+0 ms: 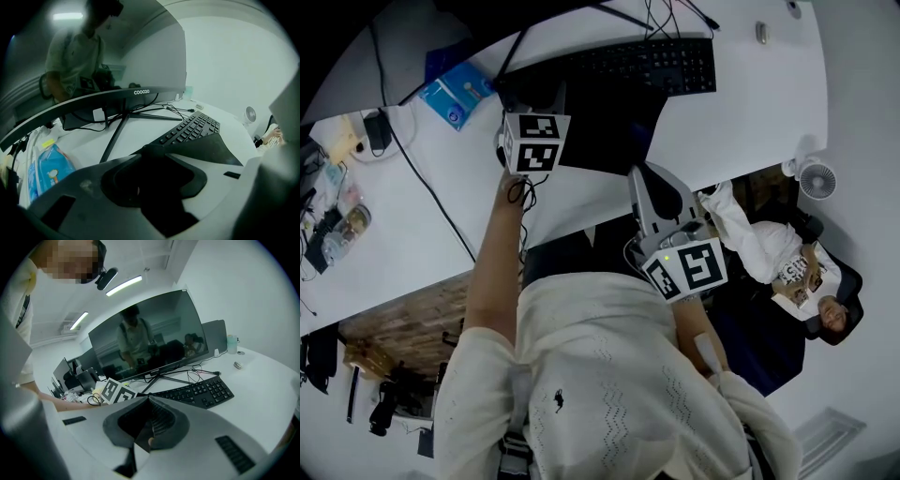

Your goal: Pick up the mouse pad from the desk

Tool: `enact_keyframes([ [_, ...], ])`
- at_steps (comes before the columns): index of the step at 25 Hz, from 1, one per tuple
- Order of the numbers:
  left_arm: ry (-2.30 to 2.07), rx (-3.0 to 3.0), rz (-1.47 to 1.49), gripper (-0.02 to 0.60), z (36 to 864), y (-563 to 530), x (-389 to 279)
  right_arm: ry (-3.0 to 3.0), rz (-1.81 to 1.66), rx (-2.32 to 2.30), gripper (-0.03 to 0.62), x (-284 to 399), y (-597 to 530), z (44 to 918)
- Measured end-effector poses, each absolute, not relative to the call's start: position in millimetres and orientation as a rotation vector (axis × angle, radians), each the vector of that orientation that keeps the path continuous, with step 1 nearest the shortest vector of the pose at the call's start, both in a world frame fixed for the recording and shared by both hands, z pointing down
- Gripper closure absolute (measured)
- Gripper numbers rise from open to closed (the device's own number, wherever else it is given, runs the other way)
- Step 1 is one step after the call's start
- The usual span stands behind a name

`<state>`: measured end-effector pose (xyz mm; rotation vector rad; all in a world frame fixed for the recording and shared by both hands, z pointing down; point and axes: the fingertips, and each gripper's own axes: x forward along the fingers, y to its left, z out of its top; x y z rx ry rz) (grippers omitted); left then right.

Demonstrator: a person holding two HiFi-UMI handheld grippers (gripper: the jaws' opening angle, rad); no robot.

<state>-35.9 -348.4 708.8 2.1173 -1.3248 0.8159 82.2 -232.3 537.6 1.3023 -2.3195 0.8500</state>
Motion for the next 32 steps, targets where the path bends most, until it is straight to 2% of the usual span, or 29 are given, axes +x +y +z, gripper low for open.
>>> enact_keyframes([
  [5,-1.364,2.123,0.817,0.453,704,-349,-35,-2.33,0.838,1.279,0.592,81,-233,537],
  [8,-1.393,2.122,0.807,0.506,699,-346,-34,-2.335,0.829,1.273,0.592,82,-235,537],
  [16,-1.375,2.19,0.783,0.546,682,-336,-27,-2.348,0.811,1.234,0.592,82,-238,535],
  [32,-1.35,2.136,0.48,0.551,631,-299,-21,-2.389,0.78,1.231,0.592,80,-230,526],
])
